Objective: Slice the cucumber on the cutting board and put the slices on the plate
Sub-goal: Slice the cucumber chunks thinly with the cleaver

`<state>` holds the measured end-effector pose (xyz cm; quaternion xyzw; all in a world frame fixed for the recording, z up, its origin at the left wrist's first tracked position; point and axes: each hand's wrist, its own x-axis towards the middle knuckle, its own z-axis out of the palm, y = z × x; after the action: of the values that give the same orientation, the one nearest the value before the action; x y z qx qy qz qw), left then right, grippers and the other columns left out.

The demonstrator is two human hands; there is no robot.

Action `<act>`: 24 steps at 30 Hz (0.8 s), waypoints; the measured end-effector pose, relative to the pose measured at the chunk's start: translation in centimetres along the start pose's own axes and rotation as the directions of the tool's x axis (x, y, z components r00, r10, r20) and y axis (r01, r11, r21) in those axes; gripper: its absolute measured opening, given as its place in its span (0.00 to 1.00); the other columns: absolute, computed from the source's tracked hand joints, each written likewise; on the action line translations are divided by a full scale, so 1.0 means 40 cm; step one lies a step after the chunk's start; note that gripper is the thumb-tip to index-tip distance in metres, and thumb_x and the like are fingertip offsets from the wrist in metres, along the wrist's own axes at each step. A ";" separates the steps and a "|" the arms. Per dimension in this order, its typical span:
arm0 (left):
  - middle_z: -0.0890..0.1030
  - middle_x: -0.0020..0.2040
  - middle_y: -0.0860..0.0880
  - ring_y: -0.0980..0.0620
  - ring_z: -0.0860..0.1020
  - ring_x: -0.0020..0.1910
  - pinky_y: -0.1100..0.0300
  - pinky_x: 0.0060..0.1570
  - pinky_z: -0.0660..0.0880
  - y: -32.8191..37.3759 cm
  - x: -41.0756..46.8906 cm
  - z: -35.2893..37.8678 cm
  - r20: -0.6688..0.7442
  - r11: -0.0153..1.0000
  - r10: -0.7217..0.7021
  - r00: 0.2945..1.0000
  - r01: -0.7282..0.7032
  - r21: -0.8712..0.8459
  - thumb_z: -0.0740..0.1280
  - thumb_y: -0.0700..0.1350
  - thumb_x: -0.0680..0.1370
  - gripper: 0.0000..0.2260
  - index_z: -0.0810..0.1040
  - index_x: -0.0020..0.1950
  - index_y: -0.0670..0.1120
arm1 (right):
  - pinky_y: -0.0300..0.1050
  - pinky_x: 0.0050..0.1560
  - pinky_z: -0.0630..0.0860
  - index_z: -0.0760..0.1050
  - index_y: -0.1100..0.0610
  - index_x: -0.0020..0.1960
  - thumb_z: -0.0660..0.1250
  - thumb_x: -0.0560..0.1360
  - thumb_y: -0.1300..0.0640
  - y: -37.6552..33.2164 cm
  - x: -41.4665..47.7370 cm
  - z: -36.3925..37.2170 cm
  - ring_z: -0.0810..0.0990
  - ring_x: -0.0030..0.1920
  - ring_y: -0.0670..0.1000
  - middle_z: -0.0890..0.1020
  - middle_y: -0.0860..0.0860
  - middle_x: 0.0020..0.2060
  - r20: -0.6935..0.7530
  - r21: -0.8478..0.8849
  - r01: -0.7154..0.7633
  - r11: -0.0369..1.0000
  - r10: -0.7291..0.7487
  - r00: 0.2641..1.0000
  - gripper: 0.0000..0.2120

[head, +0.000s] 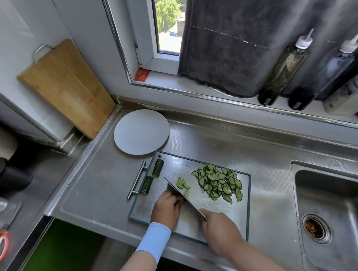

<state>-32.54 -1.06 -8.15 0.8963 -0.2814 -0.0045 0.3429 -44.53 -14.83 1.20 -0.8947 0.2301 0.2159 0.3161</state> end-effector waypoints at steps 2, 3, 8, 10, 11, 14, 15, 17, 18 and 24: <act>0.81 0.39 0.50 0.52 0.78 0.40 0.62 0.40 0.74 -0.005 -0.002 0.004 0.018 1.000 -0.023 1.000 0.023 0.007 0.79 0.35 0.63 0.11 0.84 0.39 0.47 | 0.47 0.37 0.70 0.72 0.49 0.45 0.55 0.77 0.60 -0.012 0.026 0.000 0.73 0.37 0.53 0.75 0.47 0.33 0.006 0.011 0.004 1.000 -0.004 1.000 0.10; 0.81 0.39 0.50 0.51 0.78 0.40 0.62 0.40 0.74 -0.007 -0.003 0.005 0.023 1.000 -0.029 0.999 0.029 0.011 0.79 0.35 0.63 0.11 0.85 0.40 0.48 | 0.46 0.36 0.70 0.71 0.48 0.42 0.55 0.77 0.59 -0.018 0.036 -0.001 0.73 0.37 0.52 0.75 0.47 0.33 0.014 0.014 0.005 1.000 -0.006 1.000 0.10; 0.81 0.40 0.50 0.51 0.78 0.41 0.65 0.43 0.72 -0.010 -0.002 0.005 0.015 1.000 -0.017 1.000 0.017 0.002 0.79 0.35 0.64 0.10 0.84 0.40 0.47 | 0.45 0.34 0.67 0.69 0.46 0.42 0.55 0.78 0.58 -0.024 0.043 -0.010 0.73 0.39 0.53 0.74 0.46 0.33 0.024 -0.003 0.025 1.000 -0.025 0.999 0.10; 0.81 0.39 0.50 0.50 0.79 0.40 0.64 0.42 0.73 -0.008 -0.003 0.003 0.023 1.000 -0.026 0.999 0.026 0.009 0.79 0.36 0.64 0.10 0.84 0.40 0.47 | 0.44 0.32 0.65 0.70 0.47 0.44 0.54 0.78 0.58 -0.017 0.029 -0.012 0.74 0.38 0.53 0.75 0.47 0.34 0.000 -0.020 0.039 0.999 -0.039 0.999 0.09; 0.81 0.39 0.50 0.50 0.79 0.40 0.63 0.41 0.74 -0.006 -0.003 0.003 0.026 0.999 -0.032 0.999 0.032 0.012 0.79 0.36 0.64 0.10 0.85 0.40 0.48 | 0.44 0.32 0.66 0.70 0.48 0.44 0.54 0.78 0.58 -0.012 0.020 -0.011 0.74 0.38 0.53 0.76 0.48 0.34 -0.011 -0.021 0.045 0.999 -0.046 0.999 0.09; 0.82 0.40 0.50 0.52 0.78 0.42 0.64 0.40 0.74 -0.001 0.000 -0.005 0.028 1.000 -0.017 0.999 0.017 0.010 0.78 0.37 0.65 0.09 0.84 0.40 0.48 | 0.48 0.37 0.72 0.71 0.50 0.46 0.55 0.79 0.57 0.002 -0.012 -0.010 0.75 0.38 0.54 0.79 0.51 0.35 -0.033 -0.025 0.045 0.999 -0.046 0.998 0.08; 0.81 0.41 0.50 0.52 0.77 0.42 0.64 0.39 0.74 -0.001 0.001 -0.007 0.032 1.000 -0.007 0.999 0.006 0.011 0.78 0.37 0.65 0.09 0.84 0.39 0.48 | 0.47 0.37 0.71 0.70 0.50 0.46 0.55 0.79 0.57 0.008 -0.023 -0.010 0.74 0.37 0.54 0.78 0.51 0.35 -0.039 -0.034 0.043 0.999 -0.044 0.998 0.07; 0.81 0.41 0.51 0.53 0.76 0.43 0.65 0.39 0.73 0.000 0.001 -0.008 0.036 1.000 0.000 0.999 0.000 0.007 0.78 0.36 0.66 0.08 0.84 0.39 0.48 | 0.45 0.33 0.66 0.69 0.50 0.45 0.55 0.79 0.57 0.021 -0.040 -0.012 0.71 0.35 0.54 0.76 0.51 0.34 -0.045 -0.049 0.035 0.998 -0.037 0.998 0.06; 0.80 0.41 0.51 0.54 0.75 0.43 0.66 0.40 0.72 0.000 0.000 -0.008 0.032 1.000 -0.002 0.999 0.002 0.002 0.77 0.36 0.66 0.08 0.83 0.39 0.48 | 0.44 0.32 0.64 0.68 0.50 0.45 0.55 0.79 0.57 0.027 -0.048 -0.015 0.70 0.34 0.53 0.75 0.51 0.33 -0.045 -0.049 0.030 0.998 -0.032 0.998 0.06; 0.81 0.41 0.51 0.57 0.74 0.44 0.70 0.43 0.69 0.002 0.000 -0.008 0.021 1.000 0.005 1.000 -0.004 -0.026 0.78 0.35 0.66 0.08 0.84 0.39 0.47 | 0.42 0.31 0.62 0.65 0.48 0.38 0.55 0.80 0.57 0.034 -0.052 -0.018 0.68 0.32 0.50 0.74 0.50 0.31 -0.016 -0.026 0.007 1.000 -0.008 1.000 0.12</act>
<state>-32.53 -0.91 -7.88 0.8909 -0.2869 -0.0170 0.3517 -46.77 -15.70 2.18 -0.9013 0.2266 0.2104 0.3034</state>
